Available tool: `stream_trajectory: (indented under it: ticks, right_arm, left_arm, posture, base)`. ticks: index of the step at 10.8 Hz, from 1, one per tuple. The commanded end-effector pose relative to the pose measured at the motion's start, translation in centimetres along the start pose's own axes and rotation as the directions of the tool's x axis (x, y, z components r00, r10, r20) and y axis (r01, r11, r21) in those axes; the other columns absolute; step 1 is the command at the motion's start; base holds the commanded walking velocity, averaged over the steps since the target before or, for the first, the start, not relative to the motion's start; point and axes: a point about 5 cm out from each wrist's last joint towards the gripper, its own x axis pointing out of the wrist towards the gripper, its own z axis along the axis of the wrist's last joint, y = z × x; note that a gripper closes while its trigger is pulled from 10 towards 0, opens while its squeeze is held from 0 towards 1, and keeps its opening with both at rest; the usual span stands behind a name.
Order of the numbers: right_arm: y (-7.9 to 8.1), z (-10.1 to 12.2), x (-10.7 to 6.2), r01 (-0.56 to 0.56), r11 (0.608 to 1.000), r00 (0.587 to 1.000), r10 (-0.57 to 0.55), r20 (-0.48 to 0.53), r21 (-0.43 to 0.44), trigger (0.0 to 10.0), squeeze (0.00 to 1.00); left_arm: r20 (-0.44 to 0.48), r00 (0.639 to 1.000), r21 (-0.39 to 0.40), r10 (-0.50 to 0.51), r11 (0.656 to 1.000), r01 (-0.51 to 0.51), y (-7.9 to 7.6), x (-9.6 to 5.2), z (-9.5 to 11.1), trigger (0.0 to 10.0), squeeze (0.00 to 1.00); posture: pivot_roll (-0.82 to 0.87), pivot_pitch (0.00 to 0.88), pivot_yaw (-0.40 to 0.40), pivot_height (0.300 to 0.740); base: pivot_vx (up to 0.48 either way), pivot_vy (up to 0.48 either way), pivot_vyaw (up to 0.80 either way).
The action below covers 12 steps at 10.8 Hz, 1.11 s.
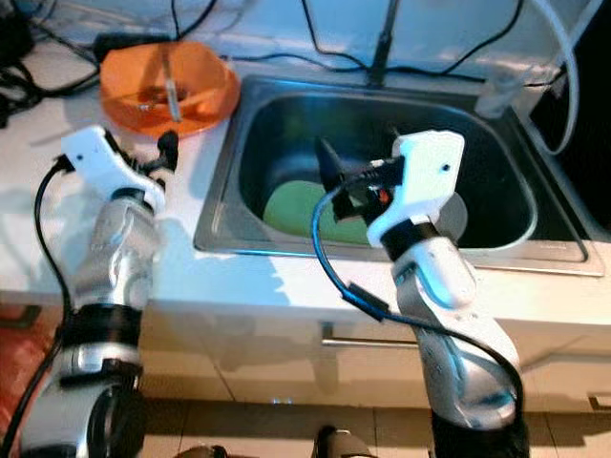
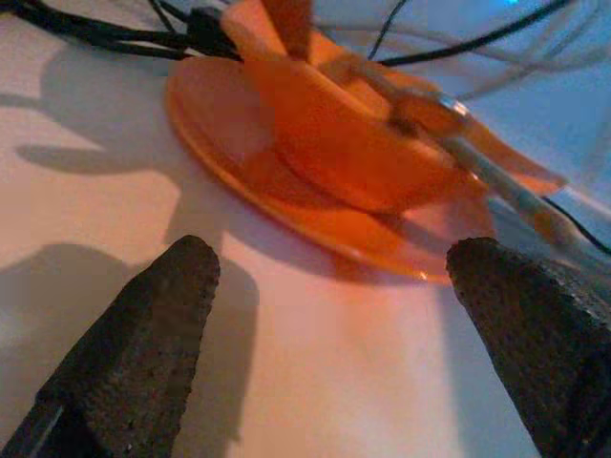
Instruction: Kitchen organization
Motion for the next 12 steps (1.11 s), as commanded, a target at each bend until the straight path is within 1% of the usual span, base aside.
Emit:
stream_trajectory:
  ticks: [1, 3, 4, 5, 6, 8, 9, 10, 11, 12]
  right_arm:
    - [-0.1, 0.3, -0.5, 0.006, 1.0, 1.0, -0.006, -0.006, 0.007, 10.0, 0.0]
    - [0.0, 0.5, -1.0, 0.006, 1.0, 0.999, -0.006, -0.034, 0.009, 10.0, 0.0]
    - [-0.1, 0.4, -1.3, 0.014, 1.0, 0.999, -0.014, -0.047, 0.013, 10.0, 0.0]
    - [-0.1, 0.4, -1.2, 0.019, 1.0, 0.999, -0.018, -0.049, 0.018, 10.0, 0.0]
    - [0.0, 0.5, -1.2, 0.02, 1.0, 0.998, -0.019, -0.051, 0.02, 10.0, 0.0]
    - [0.0, 0.7, -1.4, 0.028, 0.999, 0.998, -0.026, -0.058, 0.02, 10.0, 0.0]
    - [-0.1, 0.8, -1.6, 0.041, 0.999, 0.997, -0.04, -0.061, 0.014, 10.0, 0.0]
    - [-0.1, 0.8, -1.6, 0.043, 0.999, 0.997, -0.042, -0.061, 0.013, 10.0, 0.0]
    - [-0.2, 0.9, -1.6, 0.048, 0.999, 0.997, -0.047, -0.061, 0.012, 10.0, 0.0]
    - [-0.2, 0.9, -1.5, 0.051, 0.999, 0.997, -0.05, -0.061, 0.011, 10.0, 0.0]
  left_arm:
    - [-0.085, 0.995, -0.026, 0.053, 0.998, -0.055, 1.1, -0.2, -1.9, 10.0, 0.0]
    - [-0.097, 0.993, -0.042, 0.065, 0.997, -0.069, 1.5, 0.4, -2.1, 10.0, 0.0]
    - [-0.089, 0.995, -0.045, 0.048, 0.998, -0.052, 1.2, 0.8, -1.8, 10.0, 0.0]
    - [-0.131, 0.989, -0.089, 0.067, 0.993, -0.079, 1.4, 1.1, -2.0, 10.0, 0.0]
    - [-0.173, 0.981, -0.104, 0.091, 0.988, -0.11, 1.6, 1.3, -2.3, 10.0, 0.0]
    - [-0.219, 0.97, -0.154, 0.106, 0.978, -0.142, 1.8, 2.0, -2.3, 10.0, 0.0]
    - [-0.277, 0.954, -0.187, 0.116, 0.967, -0.172, 1.7, 2.3, -2.5, 10.0, 0.0]
    - [-0.295, 0.948, -0.222, 0.119, 0.956, -0.19, 1.6, 2.4, -2.6, 10.0, 0.16]
    - [-0.304, 0.946, -0.271, 0.116, 0.941, -0.202, 1.4, 2.5, -2.4, 10.0, 0.91]
    - [-0.312, 0.943, -0.353, 0.117, 0.907, -0.229, 1.5, 2.7, -2.2, 10.0, 0.94]
  posture:
    - [-0.25, 0.222, -0.081, 0.74]
    - [-0.27, 0.243, -0.086, 0.74]
    - [-0.27, 0.244, -0.083, 0.74]
    - [-0.27, 0.244, -0.079, 0.74]
    - [-0.27, 0.246, -0.078, 0.74]
    - [-0.29, 0.252, -0.072, 0.74]
    - [-0.3, 0.255, -0.067, 0.74]
    - [-0.3, 0.255, -0.065, 0.74]
    - [-0.3, 0.255, -0.065, 0.74]
    - [-0.3, 0.252, -0.061, 0.74]
  base:
    - [0.0, 0.0, 0.0]
    - [0.0, 0.0, 0.0]
    - [0.0, 0.0, 0.0]
    - [0.0, 0.0, 0.0]
    - [0.0, 0.0, 0.0]
    - [0.0, 0.0, 0.0]
    - [0.0, 0.0, 0.0]
    - [0.0, 0.0, 0.0]
    - [0.0, 0.0, 0.0]
    - [0.0, 0.0, 0.0]
